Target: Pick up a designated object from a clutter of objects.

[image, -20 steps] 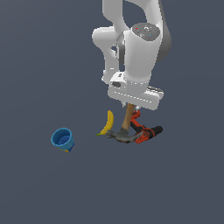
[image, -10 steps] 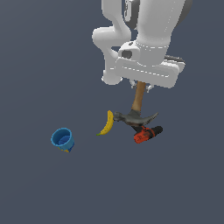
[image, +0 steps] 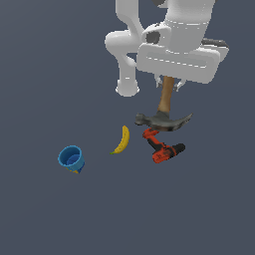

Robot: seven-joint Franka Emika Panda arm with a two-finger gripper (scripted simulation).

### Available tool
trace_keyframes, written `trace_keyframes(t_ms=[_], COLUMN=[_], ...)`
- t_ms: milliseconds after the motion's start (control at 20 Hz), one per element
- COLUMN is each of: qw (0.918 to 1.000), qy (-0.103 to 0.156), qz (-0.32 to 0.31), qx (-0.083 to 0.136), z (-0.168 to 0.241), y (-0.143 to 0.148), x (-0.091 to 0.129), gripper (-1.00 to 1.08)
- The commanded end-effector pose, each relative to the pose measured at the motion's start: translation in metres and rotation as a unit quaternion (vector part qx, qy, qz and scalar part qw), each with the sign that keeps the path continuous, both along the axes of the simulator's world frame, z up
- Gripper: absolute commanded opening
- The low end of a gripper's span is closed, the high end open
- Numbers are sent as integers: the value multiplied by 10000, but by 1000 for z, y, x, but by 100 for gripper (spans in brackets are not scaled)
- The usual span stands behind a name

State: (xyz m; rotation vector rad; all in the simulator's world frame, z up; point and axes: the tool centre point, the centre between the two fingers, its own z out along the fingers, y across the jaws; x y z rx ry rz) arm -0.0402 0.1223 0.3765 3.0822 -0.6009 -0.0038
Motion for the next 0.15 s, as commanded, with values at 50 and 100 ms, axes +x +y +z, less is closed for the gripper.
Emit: trace_keyframes(t_ms=[50, 100], qw=[10000, 10000], qy=[-13, -13], qz=[-1, -1], qx=[4, 4], z=[8, 8], y=[2, 2], x=[0, 0], gripper=[-100, -100])
